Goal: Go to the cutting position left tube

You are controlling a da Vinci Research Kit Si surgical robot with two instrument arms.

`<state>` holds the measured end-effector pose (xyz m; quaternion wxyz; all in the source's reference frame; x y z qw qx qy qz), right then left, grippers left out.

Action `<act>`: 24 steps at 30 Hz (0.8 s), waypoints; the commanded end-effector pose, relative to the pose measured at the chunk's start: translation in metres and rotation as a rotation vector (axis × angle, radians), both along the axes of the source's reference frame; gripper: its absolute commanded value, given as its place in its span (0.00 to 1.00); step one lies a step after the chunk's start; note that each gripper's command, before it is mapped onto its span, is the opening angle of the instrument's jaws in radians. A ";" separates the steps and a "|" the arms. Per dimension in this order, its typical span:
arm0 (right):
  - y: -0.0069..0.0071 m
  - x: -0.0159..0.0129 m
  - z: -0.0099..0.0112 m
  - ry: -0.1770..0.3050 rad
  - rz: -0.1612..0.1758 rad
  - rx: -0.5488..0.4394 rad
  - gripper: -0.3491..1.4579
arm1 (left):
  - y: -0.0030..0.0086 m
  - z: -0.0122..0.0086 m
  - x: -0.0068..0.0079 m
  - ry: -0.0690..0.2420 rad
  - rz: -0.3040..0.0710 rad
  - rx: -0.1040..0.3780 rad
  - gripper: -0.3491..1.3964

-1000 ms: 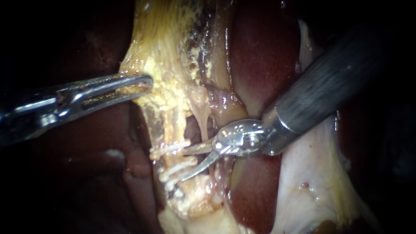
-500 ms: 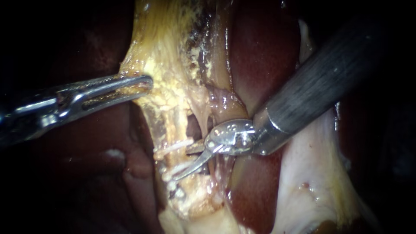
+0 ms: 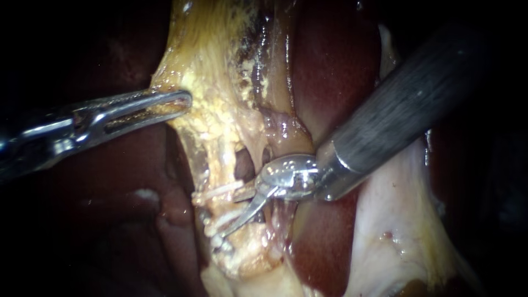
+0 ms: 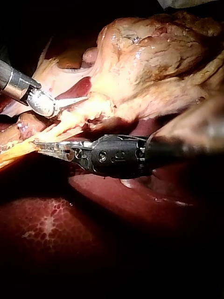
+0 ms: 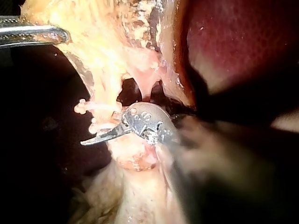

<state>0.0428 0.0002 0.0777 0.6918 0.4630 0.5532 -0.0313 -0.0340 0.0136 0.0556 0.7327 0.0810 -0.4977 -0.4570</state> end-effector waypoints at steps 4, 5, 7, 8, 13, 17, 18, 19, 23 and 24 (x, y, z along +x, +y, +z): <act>-0.0005 0.0007 0.0005 -0.014 -0.001 0.011 0.81 | 0.0000 0.0001 -0.0003 0.001 -0.002 -0.001 0.00; -0.0006 0.0008 0.0006 -0.015 0.004 0.018 0.81 | 0.0000 0.0002 -0.0004 0.001 -0.002 -0.001 0.00; -0.0006 0.0010 0.0008 -0.013 0.010 0.048 0.81 | -0.0001 0.0003 -0.0005 0.002 -0.003 -0.002 0.00; -0.0005 0.0010 0.0008 -0.015 0.012 0.062 0.80 | -0.0001 0.0003 -0.0005 0.002 -0.003 -0.002 0.00; -0.0002 0.0010 0.0007 -0.028 0.011 0.111 0.80 | -0.0002 0.0005 -0.0005 0.002 -0.002 -0.003 0.00; -0.0002 0.0010 0.0008 -0.037 0.011 0.134 0.80 | -0.0002 0.0005 -0.0005 0.002 -0.002 -0.003 0.00; -0.0001 0.0010 0.0008 -0.041 0.011 0.138 0.80 | -0.0002 0.0006 -0.0005 0.002 -0.002 -0.003 0.00; -0.0001 0.0009 0.0008 -0.044 0.010 0.143 0.80 | -0.0002 0.0006 -0.0005 0.002 -0.002 -0.003 0.00; 0.0000 0.0008 0.0010 -0.052 0.008 0.151 0.80 | -0.0002 0.0006 -0.0005 0.002 -0.002 -0.003 0.00; 0.0000 0.0008 0.0011 -0.056 0.008 0.155 0.80 | -0.0002 0.0007 -0.0005 0.002 -0.002 -0.004 0.00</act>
